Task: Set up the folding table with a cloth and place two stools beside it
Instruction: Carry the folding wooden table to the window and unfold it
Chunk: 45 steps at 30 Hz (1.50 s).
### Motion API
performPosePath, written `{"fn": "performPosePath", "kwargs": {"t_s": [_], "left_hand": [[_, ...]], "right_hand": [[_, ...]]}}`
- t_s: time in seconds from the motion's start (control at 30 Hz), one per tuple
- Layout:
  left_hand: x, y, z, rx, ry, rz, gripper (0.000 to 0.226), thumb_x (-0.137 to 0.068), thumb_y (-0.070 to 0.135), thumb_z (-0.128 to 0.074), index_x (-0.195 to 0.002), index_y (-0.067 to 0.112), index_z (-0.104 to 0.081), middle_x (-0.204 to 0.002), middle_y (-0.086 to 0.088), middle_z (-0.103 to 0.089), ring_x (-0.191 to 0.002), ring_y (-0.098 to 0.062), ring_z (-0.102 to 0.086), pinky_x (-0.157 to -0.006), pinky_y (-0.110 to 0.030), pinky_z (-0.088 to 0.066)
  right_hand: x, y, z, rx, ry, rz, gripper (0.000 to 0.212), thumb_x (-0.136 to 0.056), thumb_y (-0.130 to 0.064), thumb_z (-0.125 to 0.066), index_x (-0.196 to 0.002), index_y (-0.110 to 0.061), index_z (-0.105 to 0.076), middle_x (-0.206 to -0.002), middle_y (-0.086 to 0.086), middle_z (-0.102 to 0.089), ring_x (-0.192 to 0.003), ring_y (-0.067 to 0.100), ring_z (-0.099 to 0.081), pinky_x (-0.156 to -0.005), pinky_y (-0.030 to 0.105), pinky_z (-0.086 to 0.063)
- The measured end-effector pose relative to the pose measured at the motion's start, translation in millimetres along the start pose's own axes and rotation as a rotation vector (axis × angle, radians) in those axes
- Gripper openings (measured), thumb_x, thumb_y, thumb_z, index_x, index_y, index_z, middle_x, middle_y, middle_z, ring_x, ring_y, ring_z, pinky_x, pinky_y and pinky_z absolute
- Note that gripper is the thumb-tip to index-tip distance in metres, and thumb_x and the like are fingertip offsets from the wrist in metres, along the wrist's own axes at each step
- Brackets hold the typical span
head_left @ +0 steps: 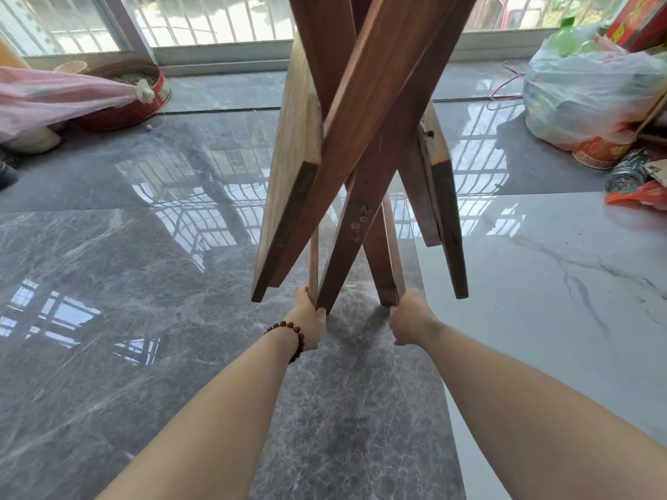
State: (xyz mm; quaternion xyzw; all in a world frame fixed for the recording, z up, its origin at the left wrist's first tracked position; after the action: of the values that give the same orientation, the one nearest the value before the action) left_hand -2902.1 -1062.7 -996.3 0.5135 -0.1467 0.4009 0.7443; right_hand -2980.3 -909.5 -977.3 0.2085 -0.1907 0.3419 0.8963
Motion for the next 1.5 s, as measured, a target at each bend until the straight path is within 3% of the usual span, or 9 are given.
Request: {"fn": "performPosePath", "kwargs": {"t_s": [0.17, 0.33, 0.43, 0.67, 0.97, 1.1, 1.23, 1.33, 1.5], "left_hand": [[3.3, -6.7, 8.1, 0.052, -0.068, 0.157, 0.07, -0.092, 0.035, -0.054, -0.145, 0.016, -0.013, -0.129, -0.012, -0.048, -0.106, -0.026, -0.055, -0.073, -0.036, -0.049], [3.8, -5.7, 18.5, -0.008, -0.042, 0.12, 0.076, -0.09, 0.037, -0.058, -0.148, 0.015, -0.015, -0.142, -0.012, -0.04, -0.108, -0.024, -0.054, -0.071, -0.034, -0.05], [9.6, -1.6, 19.8, -0.109, -0.042, 0.075, 0.074, -0.089, 0.038, -0.058, -0.146, 0.011, -0.019, -0.133, -0.012, -0.047, -0.077, -0.014, -0.052, -0.062, -0.031, -0.048], [28.8, 20.7, 15.3, -0.235, -0.021, -0.093, 0.048, -0.091, 0.037, -0.056, -0.131, 0.01, -0.047, -0.086, 0.003, -0.055, -0.079, -0.015, -0.056, -0.067, -0.023, -0.045], [70.5, 58.3, 13.4, -0.328, -0.03, -0.287, 0.045, -0.091, 0.037, -0.053, -0.123, 0.004, -0.051, -0.112, -0.018, -0.062, -0.093, -0.029, -0.061, -0.067, -0.027, -0.046], [94.1, 78.6, 23.5, -0.241, -0.028, -0.365, 0.042, -0.093, 0.039, -0.051, -0.124, 0.011, -0.052, -0.105, -0.014, -0.064, -0.066, -0.014, -0.057, -0.05, -0.018, -0.04], [107.5, 96.6, 38.4, -0.085, 0.018, -0.405, 0.045, -0.092, 0.042, -0.053, -0.13, 0.017, -0.05, -0.117, -0.006, -0.062, -0.098, -0.02, -0.062, -0.078, -0.03, -0.051], [116.3, 99.5, 43.7, -0.054, 0.076, -0.361, 0.054, -0.091, 0.041, -0.054, -0.135, 0.012, -0.044, -0.133, -0.012, -0.052, -0.115, -0.027, -0.055, -0.092, -0.034, -0.047], [138.1, 112.2, 44.2, -0.049, 0.111, -0.396, 0.035, -0.094, 0.033, -0.051, -0.121, 0.011, -0.053, -0.094, -0.001, -0.061, -0.072, -0.008, -0.054, -0.053, -0.013, -0.038]], "right_hand": [[-0.3, 10.9, -14.5, -0.917, -0.099, -0.336, 0.036, -0.095, -0.013, -0.046, -0.128, 0.001, -0.047, -0.127, 0.015, -0.053, -0.076, 0.012, -0.049, -0.053, 0.022, -0.031], [4.1, 15.8, -10.6, -1.066, -0.021, -0.482, 0.037, -0.089, -0.013, -0.051, -0.122, 0.003, -0.049, -0.122, 0.02, -0.054, -0.111, 0.032, -0.054, -0.076, 0.029, -0.042], [12.8, 9.0, -4.4, -1.123, -0.002, -0.548, 0.042, -0.089, -0.012, -0.057, -0.125, 0.001, -0.042, -0.123, 0.018, -0.053, -0.109, 0.032, -0.056, -0.076, 0.032, -0.048], [30.5, 14.2, 12.3, -1.171, 0.059, -0.546, 0.055, -0.083, -0.013, -0.064, -0.13, -0.002, -0.038, -0.126, 0.015, -0.047, -0.106, 0.032, -0.055, -0.072, 0.031, -0.05], [47.1, 1.3, 59.1, -1.258, 0.242, -0.26, 0.045, -0.089, -0.018, -0.047, -0.133, -0.012, -0.04, -0.118, 0.01, -0.055, -0.085, 0.024, -0.057, -0.056, 0.025, -0.043], [59.2, -2.9, 79.7, -1.328, 0.287, -0.245, 0.023, -0.092, -0.02, -0.042, -0.113, -0.014, -0.048, -0.082, -0.001, -0.051, -0.055, 0.01, -0.05, -0.034, 0.014, -0.03], [68.9, -0.6, 105.5, -1.384, 0.366, -0.228, 0.007, -0.094, -0.019, -0.038, -0.093, -0.014, -0.042, -0.063, -0.007, -0.034, -0.047, 0.007, -0.04, -0.026, 0.009, -0.019], [78.2, -2.5, 114.6, -1.434, 0.357, -0.237, 0.01, -0.094, -0.019, -0.036, -0.095, -0.014, -0.044, -0.067, -0.006, -0.037, -0.05, 0.007, -0.039, -0.027, 0.009, -0.021], [100.8, -2.0, 128.3, -1.398, 0.349, -0.234, 0.035, -0.097, -0.021, -0.036, -0.129, -0.011, -0.046, -0.115, 0.005, -0.057, -0.066, 0.005, -0.049, -0.042, 0.012, -0.031]]}}
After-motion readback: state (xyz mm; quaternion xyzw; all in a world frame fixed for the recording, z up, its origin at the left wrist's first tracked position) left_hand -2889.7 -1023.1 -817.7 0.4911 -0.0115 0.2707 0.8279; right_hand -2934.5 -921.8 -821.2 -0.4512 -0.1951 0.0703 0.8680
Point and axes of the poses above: each hand's wrist, its own x-axis away from the middle knuckle, its own z-axis out of the back of the hand, y = z × x, the point moved 6 cm from there along -x, towards the middle knuckle
